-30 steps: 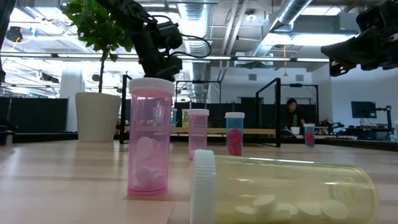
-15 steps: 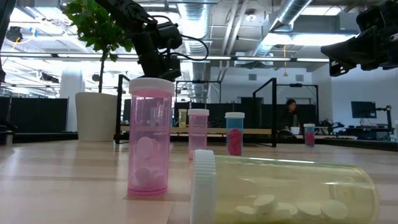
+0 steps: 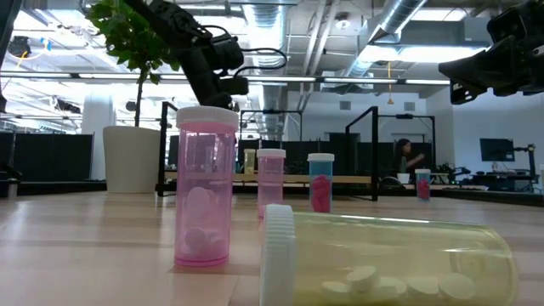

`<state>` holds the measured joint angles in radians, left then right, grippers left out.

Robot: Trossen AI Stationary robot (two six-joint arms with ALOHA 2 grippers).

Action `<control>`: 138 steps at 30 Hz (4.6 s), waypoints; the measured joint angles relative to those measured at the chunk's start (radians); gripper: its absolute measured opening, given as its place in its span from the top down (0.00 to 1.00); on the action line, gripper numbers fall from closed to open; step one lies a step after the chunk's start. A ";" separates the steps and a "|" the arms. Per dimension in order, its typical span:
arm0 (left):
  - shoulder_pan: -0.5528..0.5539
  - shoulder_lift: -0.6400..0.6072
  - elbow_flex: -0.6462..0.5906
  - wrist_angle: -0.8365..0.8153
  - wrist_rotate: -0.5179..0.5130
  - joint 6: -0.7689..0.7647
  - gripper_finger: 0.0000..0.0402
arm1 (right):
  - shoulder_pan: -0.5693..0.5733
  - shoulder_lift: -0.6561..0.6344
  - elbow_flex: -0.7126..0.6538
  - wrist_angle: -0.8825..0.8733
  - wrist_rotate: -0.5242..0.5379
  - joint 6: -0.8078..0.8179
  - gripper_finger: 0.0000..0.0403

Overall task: Pick and place medicine bottles onto shelf by color
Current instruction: Put the yellow pill bottle on the shelf, then put the blue pill bottle on the shelf

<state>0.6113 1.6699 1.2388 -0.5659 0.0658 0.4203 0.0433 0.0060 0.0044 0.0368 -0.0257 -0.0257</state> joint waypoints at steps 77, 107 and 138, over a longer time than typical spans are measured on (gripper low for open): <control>-0.366 0.065 0.385 -0.233 -0.092 -0.471 0.58 | 0.000 0.000 0.000 0.000 0.000 0.000 0.94; -1.184 0.065 0.370 -0.908 -0.097 -2.223 0.52 | 0.000 0.000 0.000 0.000 0.000 0.000 0.94; -1.409 -0.217 -0.332 -0.333 0.085 -2.356 0.43 | 0.000 0.000 0.000 0.000 0.000 0.000 0.94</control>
<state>-0.7980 1.4525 0.9071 -0.8990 0.1505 -1.9354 0.0436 0.0059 0.0045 0.0372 -0.0258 -0.0257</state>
